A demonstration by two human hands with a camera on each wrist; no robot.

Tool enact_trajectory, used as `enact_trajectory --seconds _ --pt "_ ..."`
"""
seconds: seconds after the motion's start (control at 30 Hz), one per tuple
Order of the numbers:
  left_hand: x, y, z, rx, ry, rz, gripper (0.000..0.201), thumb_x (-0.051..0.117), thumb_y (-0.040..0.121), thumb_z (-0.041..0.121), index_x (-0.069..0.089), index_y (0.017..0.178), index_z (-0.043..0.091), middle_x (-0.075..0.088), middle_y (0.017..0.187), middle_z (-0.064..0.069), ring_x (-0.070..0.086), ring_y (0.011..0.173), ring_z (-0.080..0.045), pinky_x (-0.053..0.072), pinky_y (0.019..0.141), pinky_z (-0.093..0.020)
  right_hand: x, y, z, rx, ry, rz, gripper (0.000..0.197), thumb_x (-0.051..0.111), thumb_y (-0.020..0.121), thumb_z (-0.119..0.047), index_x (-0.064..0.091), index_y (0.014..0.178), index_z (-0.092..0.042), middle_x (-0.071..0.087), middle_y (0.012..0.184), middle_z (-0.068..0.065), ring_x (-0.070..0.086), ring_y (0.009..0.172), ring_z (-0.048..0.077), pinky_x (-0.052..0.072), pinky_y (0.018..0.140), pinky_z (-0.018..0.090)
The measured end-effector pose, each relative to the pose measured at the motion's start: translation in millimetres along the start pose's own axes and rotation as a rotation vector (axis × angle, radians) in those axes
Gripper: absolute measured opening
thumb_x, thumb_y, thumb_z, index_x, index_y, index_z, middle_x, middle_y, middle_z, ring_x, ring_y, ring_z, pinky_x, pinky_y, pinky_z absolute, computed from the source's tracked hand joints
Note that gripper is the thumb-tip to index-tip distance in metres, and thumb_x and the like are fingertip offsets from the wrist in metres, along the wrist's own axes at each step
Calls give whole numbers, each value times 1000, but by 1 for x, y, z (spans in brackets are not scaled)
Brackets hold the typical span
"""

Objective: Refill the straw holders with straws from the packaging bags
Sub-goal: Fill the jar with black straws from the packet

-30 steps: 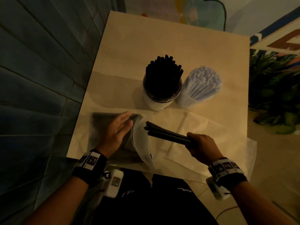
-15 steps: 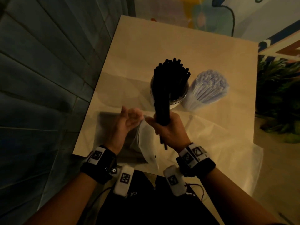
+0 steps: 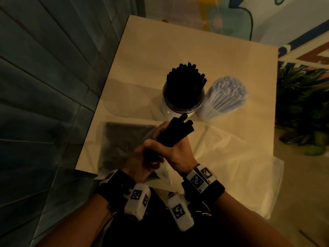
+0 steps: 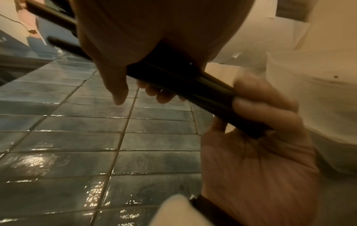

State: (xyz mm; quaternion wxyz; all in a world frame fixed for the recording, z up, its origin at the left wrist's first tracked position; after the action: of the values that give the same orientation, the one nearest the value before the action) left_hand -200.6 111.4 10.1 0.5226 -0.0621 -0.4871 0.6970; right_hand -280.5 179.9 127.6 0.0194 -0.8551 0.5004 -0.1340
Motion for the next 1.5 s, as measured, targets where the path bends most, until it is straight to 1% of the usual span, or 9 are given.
enact_trajectory --seconds 0.1,0.23,0.4,0.5,0.6,0.83,0.93,1.23,1.5 --pt "-1 4 -2 -12 37 -27 31 75 66 49 78 90 30 59 102 -16 56 87 -26 42 68 -33 -1 2 7 15 1 7 32 72 86 -18 55 80 9 59 74 29 60 69 43 51 65 60" --pt "-3 9 17 20 312 2 31 49 98 38 73 97 20 72 99 -9 69 90 -31 55 82 -48 -8 11 -10 -45 -120 39 23 67 91 -21 59 74 -9 59 66 15 59 60 35 51 58 52" --pt "-62 13 80 375 919 282 13 63 94 28 60 91 16 67 95 -6 66 97 -31 54 88 -47 -71 41 -82 -285 -191 359 24 66 93 -12 58 73 0 58 64 19 58 59 35 52 60 45" --pt "-88 18 77 304 1519 298 57 77 78 43 53 125 22 48 139 -5 47 127 -29 42 103 -49 -102 58 -117 -420 -156 481 25 64 94 -16 55 70 -16 57 61 14 56 56 30 48 59 38" --pt "-114 23 51 18 1831 247 121 82 62 59 8 154 35 -7 164 3 -2 151 -27 11 117 -58 -113 80 -114 -417 -196 506 26 67 93 -18 56 69 -20 59 61 13 58 56 28 49 58 37" --pt "-130 30 5 -102 1863 178 136 84 58 60 -10 153 39 -29 160 3 -19 149 -28 8 116 -65 -112 116 -53 -170 -374 491 32 75 85 -32 63 85 -2 69 73 7 67 67 15 53 63 26" --pt "-128 29 3 -98 1841 175 134 85 60 57 -10 153 38 -30 159 3 -20 148 -29 5 116 -65 -117 115 -62 -208 -384 537 33 77 82 -34 62 89 -7 69 80 11 68 73 23 57 67 36" --pt "-126 29 7 -85 1842 186 135 84 60 58 -11 153 38 -36 156 3 -25 147 -27 6 117 -64 -133 26 -100 -491 -529 695 16 54 100 -21 56 97 -6 59 85 -2 56 75 1 45 70 16" --pt "-125 34 13 -25 1788 215 144 86 53 60 -18 151 42 -41 153 5 -27 146 -28 3 114 -69 -113 -26 121 402 -712 239 13 52 99 -17 61 91 -20 65 76 -1 63 65 15 50 62 29"
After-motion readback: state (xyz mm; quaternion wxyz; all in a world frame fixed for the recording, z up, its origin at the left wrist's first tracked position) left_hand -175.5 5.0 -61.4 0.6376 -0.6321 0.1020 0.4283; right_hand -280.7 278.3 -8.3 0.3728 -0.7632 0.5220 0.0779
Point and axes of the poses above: each hand's wrist, its own y-axis towards the middle knuckle, its own x-axis out of the palm, z = x × y, the point moved 9 cm from there along y, towards the middle knuckle
